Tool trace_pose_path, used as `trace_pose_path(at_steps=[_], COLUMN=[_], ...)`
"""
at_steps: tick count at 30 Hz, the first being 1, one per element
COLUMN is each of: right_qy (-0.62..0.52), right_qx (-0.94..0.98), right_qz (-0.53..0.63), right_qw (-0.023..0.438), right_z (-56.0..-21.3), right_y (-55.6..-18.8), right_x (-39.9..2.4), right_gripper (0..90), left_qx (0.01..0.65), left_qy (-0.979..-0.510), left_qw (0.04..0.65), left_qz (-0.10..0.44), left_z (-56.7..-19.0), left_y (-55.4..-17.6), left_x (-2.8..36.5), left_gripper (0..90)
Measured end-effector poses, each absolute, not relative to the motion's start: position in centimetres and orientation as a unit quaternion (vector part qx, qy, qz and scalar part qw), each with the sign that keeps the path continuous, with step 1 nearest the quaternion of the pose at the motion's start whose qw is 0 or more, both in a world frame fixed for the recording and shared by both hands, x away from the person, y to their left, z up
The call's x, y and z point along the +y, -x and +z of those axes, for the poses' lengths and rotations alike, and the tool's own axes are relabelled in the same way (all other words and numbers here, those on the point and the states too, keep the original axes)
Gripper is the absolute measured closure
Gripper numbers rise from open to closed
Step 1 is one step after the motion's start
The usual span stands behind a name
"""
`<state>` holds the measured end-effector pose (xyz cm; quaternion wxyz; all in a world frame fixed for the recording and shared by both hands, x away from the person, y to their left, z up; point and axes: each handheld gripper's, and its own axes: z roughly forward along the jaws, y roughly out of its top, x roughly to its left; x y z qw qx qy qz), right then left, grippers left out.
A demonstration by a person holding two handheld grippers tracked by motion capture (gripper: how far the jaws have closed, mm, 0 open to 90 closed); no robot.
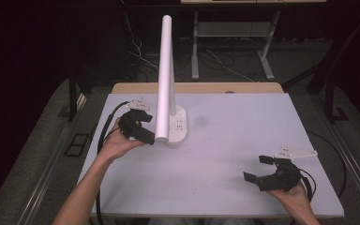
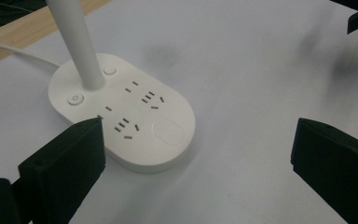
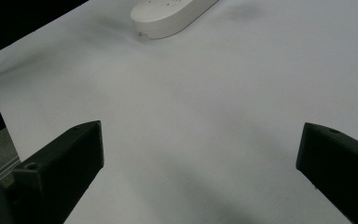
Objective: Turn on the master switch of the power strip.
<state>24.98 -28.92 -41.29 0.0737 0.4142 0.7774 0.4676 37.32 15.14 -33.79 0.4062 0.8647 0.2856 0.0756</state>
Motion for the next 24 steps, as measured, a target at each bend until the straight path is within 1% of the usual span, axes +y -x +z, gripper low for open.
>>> trace_pose_path(at_steps=[3, 13, 24], right_qy=[-0.415, -0.417, -0.416], right_qx=[0.776, 0.776, 0.776], right_qz=[0.468, 0.467, 0.469], right_qw=[0.08, 0.074, 0.078], right_z=[-41.4, -41.4, -41.4], right_y=[-25.0, -25.0, -25.0], right_x=[-29.0, -29.0, -29.2], right_gripper=[0.2, 0.2, 0.2], left_qx=[0.284, 0.29, 0.298], left_qy=[-0.866, -0.868, -0.869], left_qw=[0.405, 0.398, 0.389], left_qz=[0.074, 0.071, 0.072], left_z=[-33.7, -33.6, -33.4], left_y=[-37.8, -39.6, -41.8], left_x=[15.0, 15.2, 15.4], left_gripper=[2.7, 5.9, 9.4])
